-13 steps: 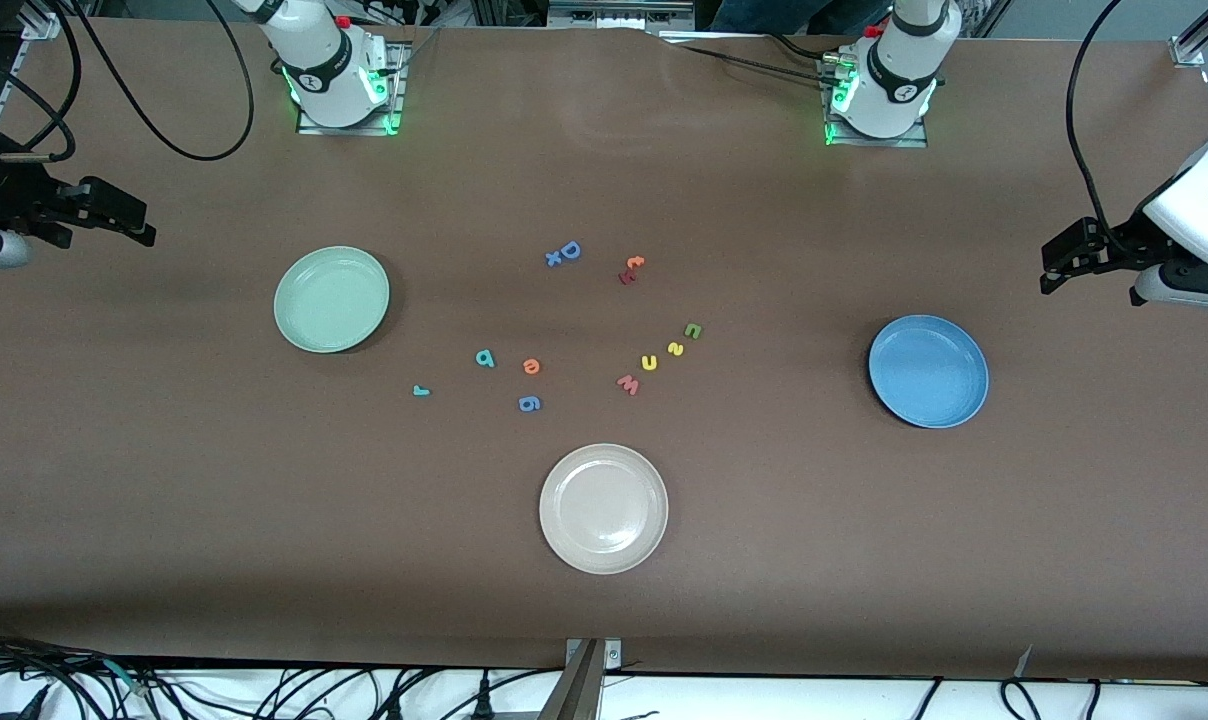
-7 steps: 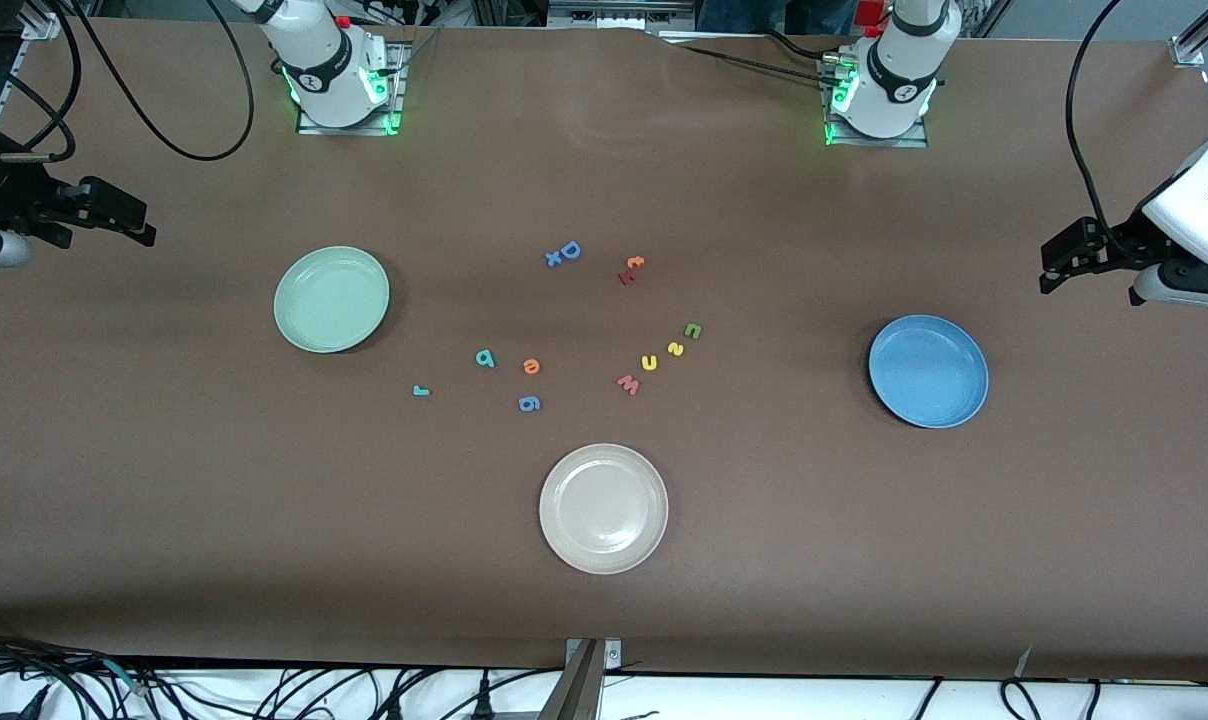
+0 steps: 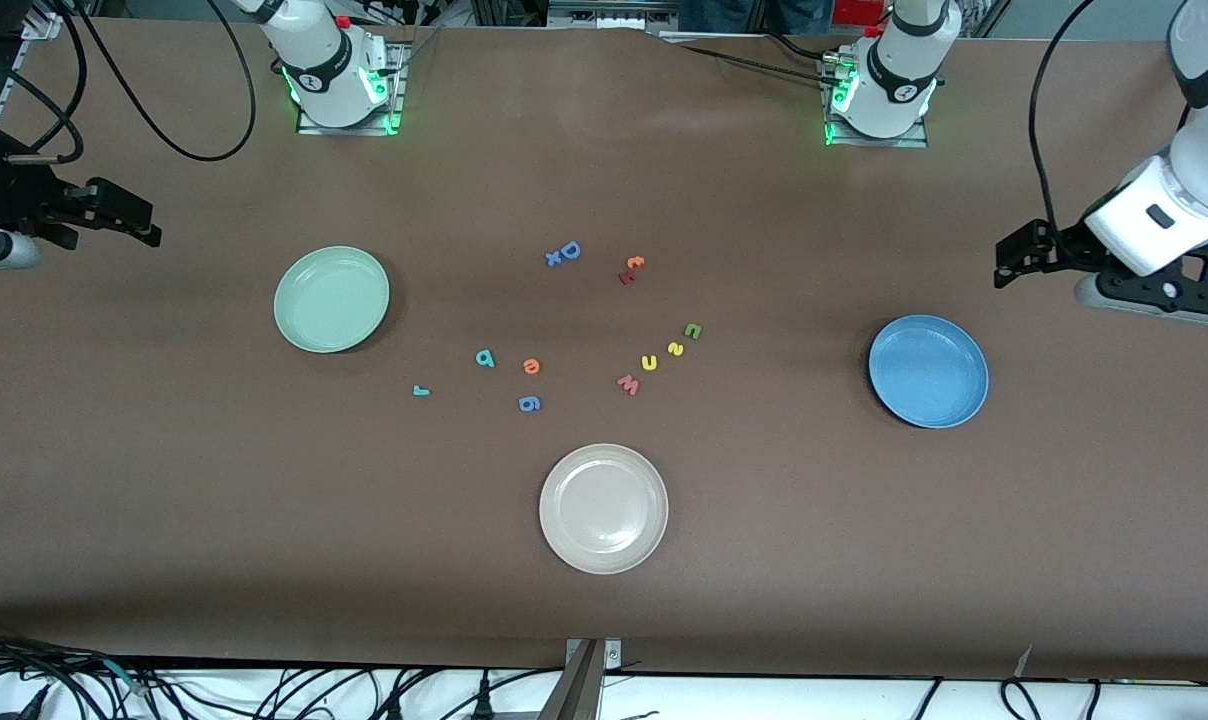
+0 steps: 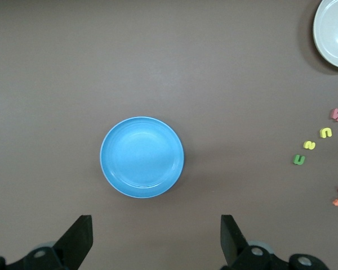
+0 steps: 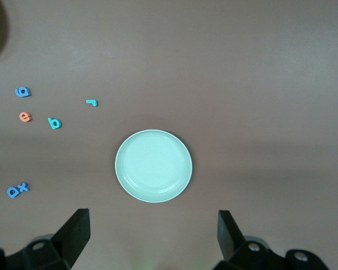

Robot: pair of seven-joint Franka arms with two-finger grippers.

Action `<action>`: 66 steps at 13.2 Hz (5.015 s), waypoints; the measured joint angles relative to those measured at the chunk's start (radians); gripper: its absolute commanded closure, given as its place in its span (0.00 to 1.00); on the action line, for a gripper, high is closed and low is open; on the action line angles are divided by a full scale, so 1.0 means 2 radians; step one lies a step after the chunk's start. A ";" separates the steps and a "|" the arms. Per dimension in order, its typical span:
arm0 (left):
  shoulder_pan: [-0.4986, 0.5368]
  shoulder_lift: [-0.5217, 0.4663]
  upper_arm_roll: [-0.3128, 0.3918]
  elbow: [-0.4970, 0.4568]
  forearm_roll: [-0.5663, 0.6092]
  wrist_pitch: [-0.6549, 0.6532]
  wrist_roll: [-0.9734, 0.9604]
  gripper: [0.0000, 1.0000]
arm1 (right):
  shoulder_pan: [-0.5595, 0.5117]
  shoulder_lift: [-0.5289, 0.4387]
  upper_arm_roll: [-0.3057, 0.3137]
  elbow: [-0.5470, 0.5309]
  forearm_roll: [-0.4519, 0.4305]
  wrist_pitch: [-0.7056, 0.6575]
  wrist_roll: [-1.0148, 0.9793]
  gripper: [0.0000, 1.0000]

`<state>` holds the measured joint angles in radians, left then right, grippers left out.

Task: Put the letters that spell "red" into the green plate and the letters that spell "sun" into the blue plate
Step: 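Lower both grippers onto the green u and the teal r, then close both grippers on the green u and the teal r, then lift both letters, carrying the teal r over the green plate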

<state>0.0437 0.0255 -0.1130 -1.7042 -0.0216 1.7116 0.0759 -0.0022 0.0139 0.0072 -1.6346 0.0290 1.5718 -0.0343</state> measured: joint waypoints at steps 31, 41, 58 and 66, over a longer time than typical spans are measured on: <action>-0.193 0.213 -0.085 -0.208 0.000 0.443 -0.104 0.21 | 0.168 0.278 0.003 -0.150 -0.007 0.484 0.248 0.31; -0.210 0.246 -0.061 -0.208 0.000 0.482 -0.111 0.25 | 0.168 0.288 0.001 -0.155 -0.007 0.505 0.250 0.49; -0.227 0.256 -0.053 -0.202 0.000 0.499 -0.112 0.59 | 0.168 0.240 -0.039 -0.148 -0.014 0.442 0.195 0.84; -0.237 0.258 -0.047 -0.202 0.000 0.507 -0.112 0.89 | 0.167 0.135 -0.100 -0.245 -0.014 0.371 0.113 0.84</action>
<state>-0.4309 0.5416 -0.2062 -2.1073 -0.0217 2.7262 -0.1478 0.3325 0.2842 -0.1929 -2.1252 0.0013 2.3147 0.1927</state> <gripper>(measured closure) 0.696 0.714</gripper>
